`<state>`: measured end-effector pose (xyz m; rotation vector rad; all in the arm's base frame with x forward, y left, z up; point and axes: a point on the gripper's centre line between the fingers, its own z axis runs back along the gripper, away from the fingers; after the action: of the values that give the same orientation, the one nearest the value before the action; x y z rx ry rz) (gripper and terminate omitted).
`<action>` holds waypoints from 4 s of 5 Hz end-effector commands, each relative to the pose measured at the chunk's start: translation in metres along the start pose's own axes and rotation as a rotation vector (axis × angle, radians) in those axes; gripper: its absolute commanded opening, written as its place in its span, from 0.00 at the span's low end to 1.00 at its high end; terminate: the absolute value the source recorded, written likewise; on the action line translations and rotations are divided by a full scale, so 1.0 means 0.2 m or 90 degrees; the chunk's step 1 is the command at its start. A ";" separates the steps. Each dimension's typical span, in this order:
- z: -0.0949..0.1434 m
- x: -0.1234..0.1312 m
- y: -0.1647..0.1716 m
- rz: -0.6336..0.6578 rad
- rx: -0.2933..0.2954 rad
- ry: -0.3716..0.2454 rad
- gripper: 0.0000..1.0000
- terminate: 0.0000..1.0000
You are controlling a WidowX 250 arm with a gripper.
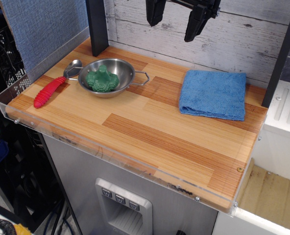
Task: Put the broccoli on the bottom right hand corner.
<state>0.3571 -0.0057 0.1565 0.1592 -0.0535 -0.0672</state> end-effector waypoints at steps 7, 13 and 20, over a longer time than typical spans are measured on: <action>-0.45 -0.18 0.63 0.131 0.052 0.105 1.00 0.00; -0.54 -0.08 0.66 0.176 0.001 -0.021 1.00 0.00; -0.20 -0.25 0.16 0.102 -0.037 -0.053 0.00 0.00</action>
<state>0.3109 0.0288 0.0976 0.0835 -0.0804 0.0769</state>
